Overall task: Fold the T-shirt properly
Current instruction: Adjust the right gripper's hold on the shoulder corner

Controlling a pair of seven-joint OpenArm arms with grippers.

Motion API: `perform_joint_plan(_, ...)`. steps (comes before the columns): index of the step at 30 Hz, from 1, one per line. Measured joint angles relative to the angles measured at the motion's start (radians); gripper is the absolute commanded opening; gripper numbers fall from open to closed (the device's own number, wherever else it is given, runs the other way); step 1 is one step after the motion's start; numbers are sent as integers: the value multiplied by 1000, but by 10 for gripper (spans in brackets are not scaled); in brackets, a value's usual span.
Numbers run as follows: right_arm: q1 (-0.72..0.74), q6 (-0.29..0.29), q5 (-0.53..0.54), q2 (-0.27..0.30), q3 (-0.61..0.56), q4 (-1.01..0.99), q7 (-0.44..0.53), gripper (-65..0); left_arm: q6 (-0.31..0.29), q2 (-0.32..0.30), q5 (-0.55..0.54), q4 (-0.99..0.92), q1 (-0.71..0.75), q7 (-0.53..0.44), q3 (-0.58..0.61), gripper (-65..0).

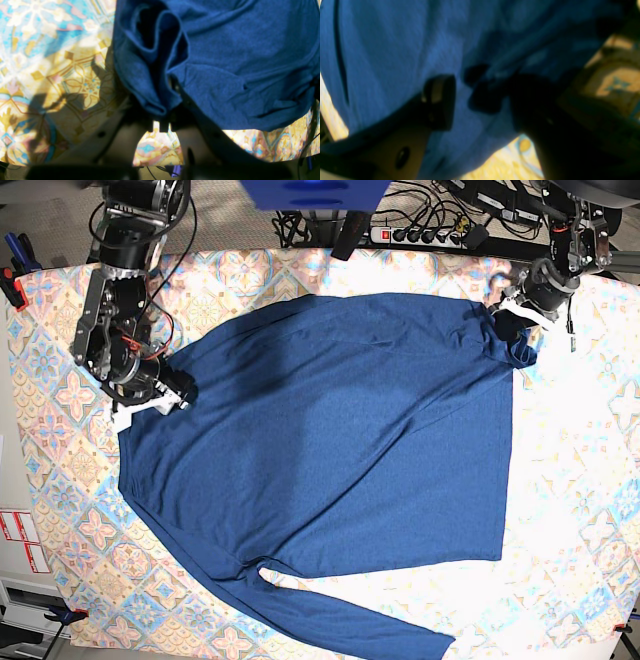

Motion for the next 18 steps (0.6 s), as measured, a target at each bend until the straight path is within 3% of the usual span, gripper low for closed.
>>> perform_joint_plan(3, 27, -4, -2, -10, -29, -7, -7, -362, 0, 0, 0, 0, 0, -1, 0, -650)
perform_joint_plan(7, 14, 6, 5, -25, -31, -11, -10, -535, 0, -1, -1, 0, 0, -1, 0, -650)
perform_joint_plan(10, 13, 0, 3, -23, 18, -13, -30, -625, 3, 0, 0, 0, 2, 0, 0, -650)
perform_joint_plan(18, -94, 2, -6, -22, 172, 92, -33, -630, 1, -1, -1, 0, 1, 0, 0, -650)
